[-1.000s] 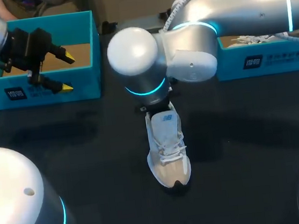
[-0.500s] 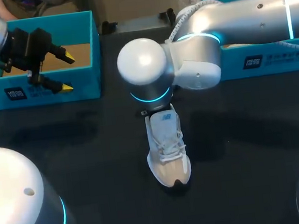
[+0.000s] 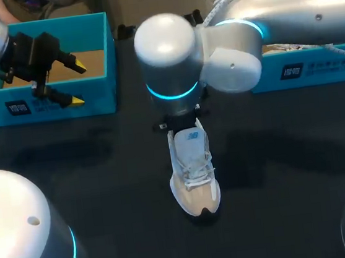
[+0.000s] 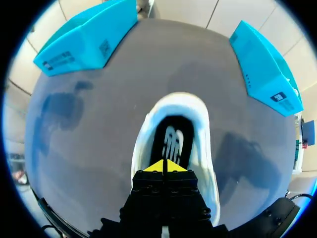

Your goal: Take the shoe out of the shoebox, open the shoe tongue, remove and reinsert the insole, then place the shoe into the shoebox

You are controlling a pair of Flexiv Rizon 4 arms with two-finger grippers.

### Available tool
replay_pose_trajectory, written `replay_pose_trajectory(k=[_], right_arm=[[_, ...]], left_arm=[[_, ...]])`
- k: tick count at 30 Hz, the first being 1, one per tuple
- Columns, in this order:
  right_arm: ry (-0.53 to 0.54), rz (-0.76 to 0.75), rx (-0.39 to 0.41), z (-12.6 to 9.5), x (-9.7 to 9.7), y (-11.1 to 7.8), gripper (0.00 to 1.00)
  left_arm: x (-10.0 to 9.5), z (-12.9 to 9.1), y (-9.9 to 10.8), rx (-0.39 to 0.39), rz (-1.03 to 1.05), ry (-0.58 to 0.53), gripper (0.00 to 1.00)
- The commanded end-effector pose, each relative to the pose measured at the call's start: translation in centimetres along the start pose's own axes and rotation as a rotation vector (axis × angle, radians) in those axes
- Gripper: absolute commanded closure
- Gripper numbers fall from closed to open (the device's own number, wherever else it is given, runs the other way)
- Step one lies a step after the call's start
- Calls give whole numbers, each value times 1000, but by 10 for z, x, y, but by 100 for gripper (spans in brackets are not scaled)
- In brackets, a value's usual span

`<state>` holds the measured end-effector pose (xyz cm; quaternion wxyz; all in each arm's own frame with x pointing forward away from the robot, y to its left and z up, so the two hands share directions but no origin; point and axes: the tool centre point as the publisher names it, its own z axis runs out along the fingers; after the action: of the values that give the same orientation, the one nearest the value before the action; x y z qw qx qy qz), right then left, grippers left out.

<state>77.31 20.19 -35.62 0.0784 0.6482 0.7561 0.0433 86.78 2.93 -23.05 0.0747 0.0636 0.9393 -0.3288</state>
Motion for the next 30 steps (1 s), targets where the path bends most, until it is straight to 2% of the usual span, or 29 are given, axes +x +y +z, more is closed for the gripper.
replay_pose_trajectory(k=[1, 7, 10, 11, 16, 22, 23, 24, 25, 27, 28, 29, 30], right_arm=[[23, -18, 89, -15, -10, 0, 100], [35, -14, 215, -27, -10, -2, 100], [107, -29, 270, -28, -7, -3, 100], [99, -36, 305, -29, -4, -4, 100], [114, -5, 313, -32, 2, -9, 100], [87, 30, 323, -24, 1, -20, 100], [87, 35, 322, -24, 0, -20, 97], [98, 43, 314, -23, 0, -21, 80], [97, 43, 313, -22, 0, -21, 57], [102, 45, 306, -21, 1, -19, 51], [102, 45, 306, -21, 2, -19, 26], [103, 44, 306, -20, 3, -19, 5], [107, 43, 299, -20, 3, -18, 0]], left_arm=[[0, 0, -1, -4, -1, 2, 0], [0, 0, -1, -4, -1, 2, 0], [0, 0, -1, -4, -1, 2, 0], [0, 0, -1, -4, -1, 2, 0], [0, 0, -1, -4, -1, 2, 0], [0, 0, -1, -4, -1, 2, 0], [0, 0, -1, -4, -1, 2, 0], [0, 0, -1, -4, -1, 2, 0], [0, 0, -1, -4, -1, 2, 0], [0, 0, -1, -4, -1, 2, 0], [0, 0, -1, -4, -1, 2, 0], [0, 0, -1, -4, -1, 2, 0], [0, 0, -1, -4, -1, 2, 0]])
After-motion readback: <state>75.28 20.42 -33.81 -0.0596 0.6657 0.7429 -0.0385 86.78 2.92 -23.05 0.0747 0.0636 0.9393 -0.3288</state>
